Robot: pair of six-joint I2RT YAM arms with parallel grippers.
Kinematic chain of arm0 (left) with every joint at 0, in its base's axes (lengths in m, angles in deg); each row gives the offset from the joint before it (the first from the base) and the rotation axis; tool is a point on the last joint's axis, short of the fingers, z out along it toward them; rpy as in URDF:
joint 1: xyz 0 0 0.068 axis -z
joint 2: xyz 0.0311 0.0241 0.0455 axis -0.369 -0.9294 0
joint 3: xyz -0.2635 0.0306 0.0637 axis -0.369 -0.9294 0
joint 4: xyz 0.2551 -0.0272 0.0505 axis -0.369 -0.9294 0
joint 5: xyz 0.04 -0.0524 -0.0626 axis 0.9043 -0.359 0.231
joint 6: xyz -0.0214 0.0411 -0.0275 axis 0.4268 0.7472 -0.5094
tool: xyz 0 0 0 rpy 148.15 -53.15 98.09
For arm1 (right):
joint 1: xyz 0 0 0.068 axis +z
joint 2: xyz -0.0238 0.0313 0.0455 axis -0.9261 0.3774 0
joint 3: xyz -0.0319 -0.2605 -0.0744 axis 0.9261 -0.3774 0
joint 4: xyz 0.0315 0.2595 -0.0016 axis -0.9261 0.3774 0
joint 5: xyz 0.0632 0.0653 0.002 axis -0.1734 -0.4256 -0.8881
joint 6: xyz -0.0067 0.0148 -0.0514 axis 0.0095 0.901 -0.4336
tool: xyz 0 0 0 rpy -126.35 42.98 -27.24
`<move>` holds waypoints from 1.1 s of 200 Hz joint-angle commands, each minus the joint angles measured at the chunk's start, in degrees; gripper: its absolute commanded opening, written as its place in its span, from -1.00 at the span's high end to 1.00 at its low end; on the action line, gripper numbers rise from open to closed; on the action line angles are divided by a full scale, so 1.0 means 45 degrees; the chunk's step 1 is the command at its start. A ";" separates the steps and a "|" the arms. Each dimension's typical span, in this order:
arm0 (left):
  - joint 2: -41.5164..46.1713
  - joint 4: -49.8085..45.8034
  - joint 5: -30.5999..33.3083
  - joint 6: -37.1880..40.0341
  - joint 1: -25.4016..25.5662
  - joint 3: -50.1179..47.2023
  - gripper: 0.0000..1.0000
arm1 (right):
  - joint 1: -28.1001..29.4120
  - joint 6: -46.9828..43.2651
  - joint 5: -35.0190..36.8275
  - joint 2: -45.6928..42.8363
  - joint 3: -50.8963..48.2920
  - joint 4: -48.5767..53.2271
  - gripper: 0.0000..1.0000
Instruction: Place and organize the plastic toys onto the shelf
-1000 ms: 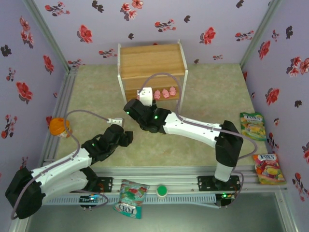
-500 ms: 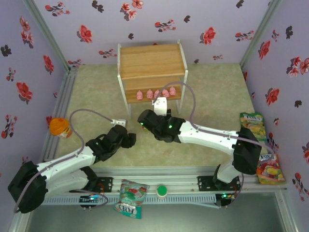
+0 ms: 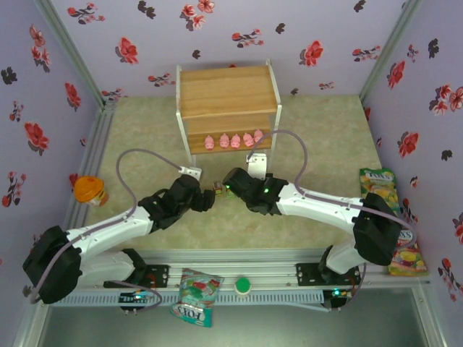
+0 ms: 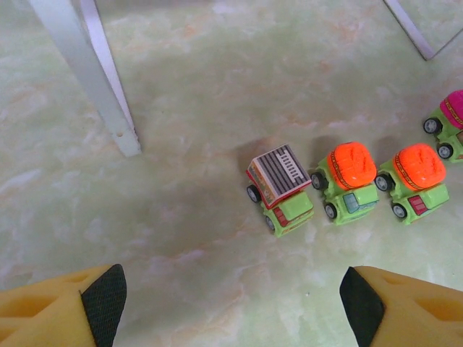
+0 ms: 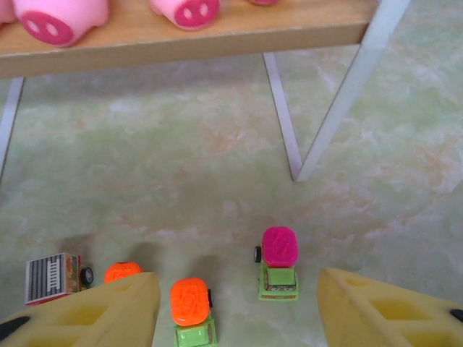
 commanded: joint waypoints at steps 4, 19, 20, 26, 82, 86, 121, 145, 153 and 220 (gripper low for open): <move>-0.0291 0.0928 -0.0310 0.0443 0.0039 -0.0098 -0.70 | -0.0219 0.0563 -0.0385 -0.0177 -0.0393 0.0322 -0.24; -0.0329 0.0827 -0.0407 0.0515 0.0065 -0.0010 -0.73 | -0.0424 0.0686 -0.0564 -0.0137 -0.0579 0.0357 -0.25; -0.0327 0.0838 -0.0408 0.0517 0.0065 -0.0030 -0.73 | -0.0435 0.0689 -0.0569 -0.0137 -0.0593 0.0360 -0.25; -0.0264 0.0886 -0.0422 0.0546 0.0065 -0.0067 -0.73 | -0.0514 0.0721 -0.0683 -0.0137 -0.0691 0.0347 -0.25; -0.0240 0.0927 -0.0415 0.0579 0.0050 -0.0120 -0.73 | -0.1311 0.0924 -0.1746 0.0367 -0.1171 0.0101 -0.26; -0.0274 0.0927 -0.0418 0.0577 0.0045 -0.0110 -0.74 | -0.1328 0.0922 -0.1772 0.0423 -0.1188 0.0056 -0.26; -0.0511 0.0946 -0.0493 0.0538 0.0043 -0.0051 -0.74 | -0.1553 0.0985 -0.2125 0.0989 -0.1193 -0.0161 -0.26; -0.0473 0.0908 -0.0490 0.0566 0.0043 -0.0049 -0.74 | -0.1681 0.0947 -0.2270 0.1370 -0.1171 -0.0277 -0.26; -0.0466 0.0908 -0.0491 0.0562 0.0043 -0.0067 -0.74 | -0.1723 0.0946 -0.2308 0.1453 -0.1173 -0.0329 -0.26; -0.0607 0.0927 -0.0491 0.0499 0.0055 -0.0030 -0.74 | -0.2219 0.0569 -0.2755 0.2259 -0.1062 -0.0980 -0.18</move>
